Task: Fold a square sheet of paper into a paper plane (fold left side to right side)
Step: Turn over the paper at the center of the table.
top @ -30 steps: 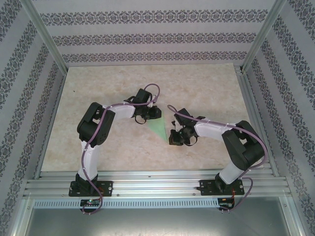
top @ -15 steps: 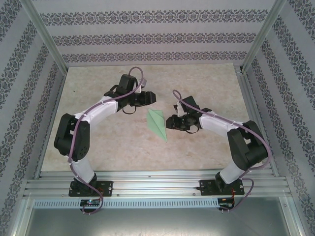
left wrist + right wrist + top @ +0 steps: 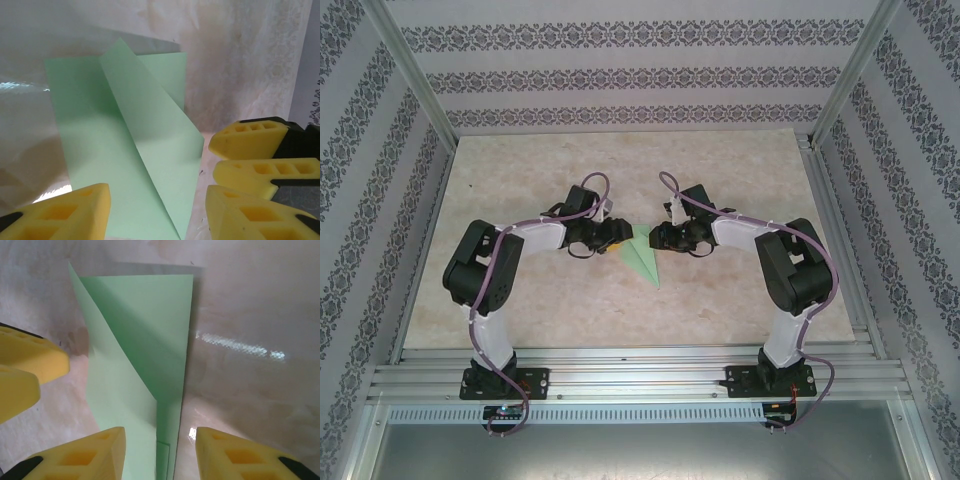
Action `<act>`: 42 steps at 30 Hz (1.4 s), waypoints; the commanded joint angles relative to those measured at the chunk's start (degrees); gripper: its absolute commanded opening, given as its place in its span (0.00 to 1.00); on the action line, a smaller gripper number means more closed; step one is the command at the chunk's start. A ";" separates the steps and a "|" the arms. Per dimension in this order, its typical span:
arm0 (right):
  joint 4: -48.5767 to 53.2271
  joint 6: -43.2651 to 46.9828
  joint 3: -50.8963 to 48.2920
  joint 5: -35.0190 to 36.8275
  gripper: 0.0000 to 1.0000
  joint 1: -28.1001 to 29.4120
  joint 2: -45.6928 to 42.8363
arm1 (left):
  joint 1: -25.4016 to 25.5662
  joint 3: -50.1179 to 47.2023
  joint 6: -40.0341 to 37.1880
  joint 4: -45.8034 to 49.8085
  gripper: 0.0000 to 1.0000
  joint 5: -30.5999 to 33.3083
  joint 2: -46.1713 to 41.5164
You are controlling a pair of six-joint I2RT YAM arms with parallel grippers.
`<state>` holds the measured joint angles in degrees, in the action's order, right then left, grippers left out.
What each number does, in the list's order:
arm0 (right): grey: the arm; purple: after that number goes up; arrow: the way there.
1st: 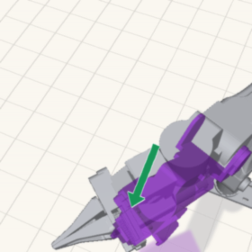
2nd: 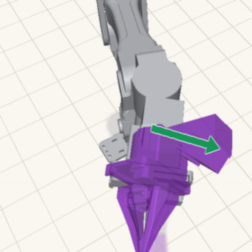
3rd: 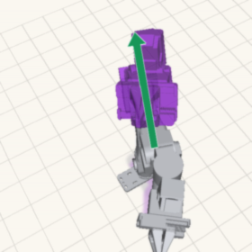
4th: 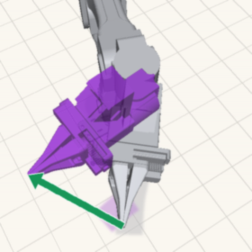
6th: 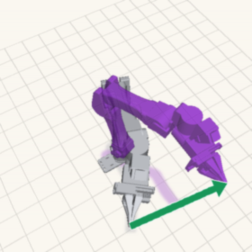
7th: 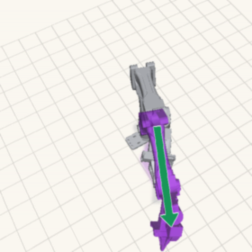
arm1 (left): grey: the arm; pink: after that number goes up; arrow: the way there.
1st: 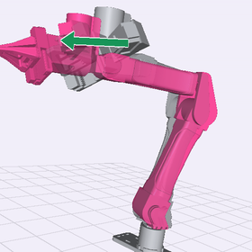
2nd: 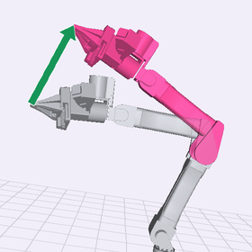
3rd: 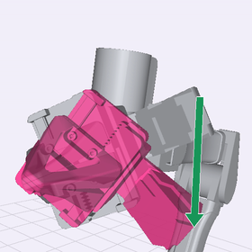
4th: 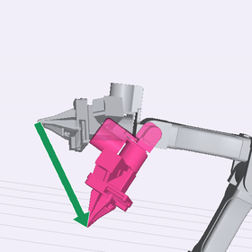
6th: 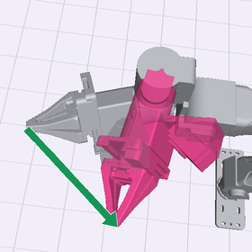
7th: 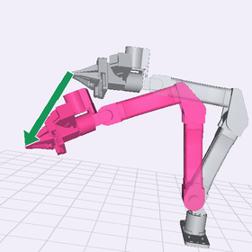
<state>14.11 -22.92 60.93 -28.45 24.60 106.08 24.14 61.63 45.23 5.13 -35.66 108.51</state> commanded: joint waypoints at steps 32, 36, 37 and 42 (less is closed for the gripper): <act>-32.81 -21.39 -31.80 -12.58 0.81 -6.41 -33.22 | 2.49 5.05 3.29 -18.18 0.03 -6.91 -2.52; -34.49 -23.91 -32.44 -13.94 0.96 -6.40 -37.48 | 2.53 5.65 2.14 -18.03 0.03 -7.34 -9.74; -35.47 -24.66 -32.54 -14.67 0.98 -6.32 -38.00 | 2.53 5.90 1.80 -17.68 0.03 -7.32 -11.03; -43.46 -29.77 -32.46 -19.00 0.98 -5.62 -38.51 | 2.50 7.32 3.57 -19.21 0.03 -8.83 -15.55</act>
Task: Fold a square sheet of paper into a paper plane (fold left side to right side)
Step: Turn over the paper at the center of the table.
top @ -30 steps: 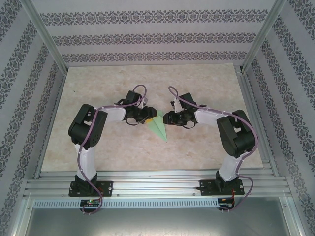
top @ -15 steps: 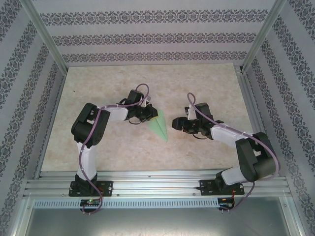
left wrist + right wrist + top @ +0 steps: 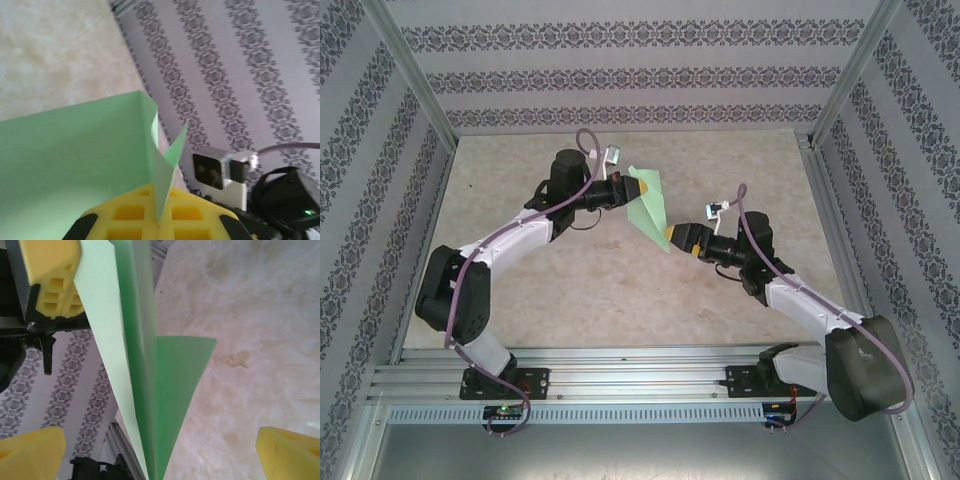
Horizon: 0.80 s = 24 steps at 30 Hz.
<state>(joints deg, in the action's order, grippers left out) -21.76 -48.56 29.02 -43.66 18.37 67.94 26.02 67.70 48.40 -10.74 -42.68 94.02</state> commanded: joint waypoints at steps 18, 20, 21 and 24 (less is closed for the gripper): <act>-24.19 -15.73 2.63 -6.38 0.39 5.10 8.08 | 0.79 1.09 4.10 -7.70 0.02 -4.61 -2.81; -22.81 -14.74 2.46 -6.11 0.31 4.89 7.76 | 0.79 1.25 3.66 -7.00 0.02 -4.45 -2.70; -21.72 -14.13 2.45 -5.92 0.27 4.81 7.53 | 0.81 1.33 3.54 -6.64 0.02 -4.43 -2.61; -17.52 -11.69 2.36 -5.08 0.15 4.41 6.32 | 0.79 1.46 2.65 -5.19 0.03 -4.11 -2.59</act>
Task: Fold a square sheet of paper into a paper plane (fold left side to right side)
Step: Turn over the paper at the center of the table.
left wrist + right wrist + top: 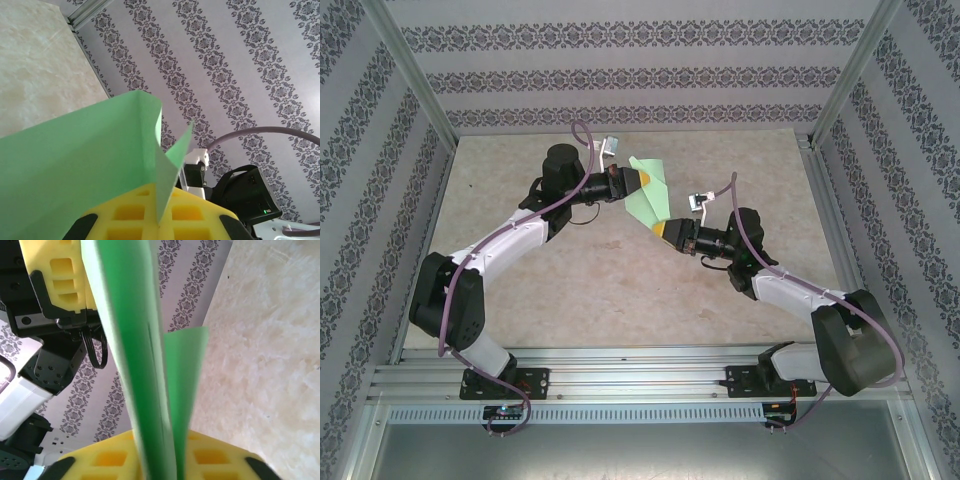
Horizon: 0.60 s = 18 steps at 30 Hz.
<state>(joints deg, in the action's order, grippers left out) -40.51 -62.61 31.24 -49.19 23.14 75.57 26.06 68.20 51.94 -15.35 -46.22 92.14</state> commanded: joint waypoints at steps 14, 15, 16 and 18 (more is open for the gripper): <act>71.44 41.74 16.64 45.57 0.00 8.51 -12.13 | -6.26 3.64 -19.95 36.69 0.71 23.04 -15.33; 75.69 42.84 18.78 53.34 0.00 11.17 -10.99 | -7.02 3.31 -20.17 40.24 0.74 28.47 -16.95; 79.66 43.73 20.67 60.45 0.00 13.91 -9.32 | -7.71 2.97 -19.72 43.00 0.75 33.21 -18.24; 86.42 44.09 24.19 72.69 0.00 18.69 -4.69 | -9.73 1.37 -17.46 48.02 0.79 41.72 -20.87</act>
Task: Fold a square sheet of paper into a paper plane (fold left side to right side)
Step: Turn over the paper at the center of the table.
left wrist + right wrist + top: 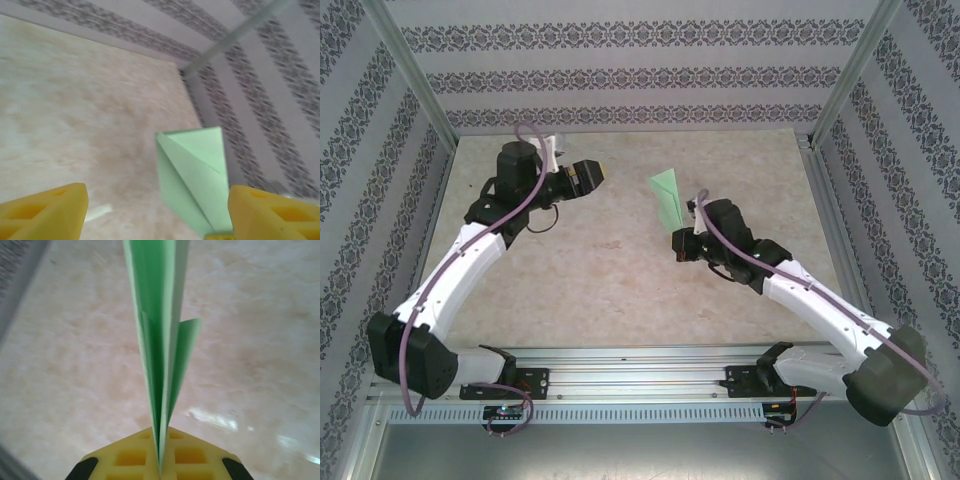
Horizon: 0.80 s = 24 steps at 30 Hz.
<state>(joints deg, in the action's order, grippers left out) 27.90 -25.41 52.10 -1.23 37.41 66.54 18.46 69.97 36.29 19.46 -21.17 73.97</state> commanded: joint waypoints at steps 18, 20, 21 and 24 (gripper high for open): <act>38.32 4.63 29.22 49.58 0.06 23.63 52.91 | -14.59 -16.62 3.03 13.23 0.81 12.77 -7.17; 36.66 5.32 29.47 46.70 0.12 24.20 53.22 | -14.59 -16.94 2.68 13.02 0.81 12.10 -6.68; 35.18 5.98 29.11 44.32 0.17 24.26 52.67 | -14.59 -17.14 2.55 12.66 0.81 11.45 -6.36; 29.18 8.00 26.83 35.32 0.37 25.00 48.10 | -14.59 -18.22 1.98 10.68 0.81 7.82 -5.38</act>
<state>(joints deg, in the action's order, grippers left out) 62.00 -19.18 79.57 41.30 61.14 119.00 4.51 53.10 39.22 32.47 -9.47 67.79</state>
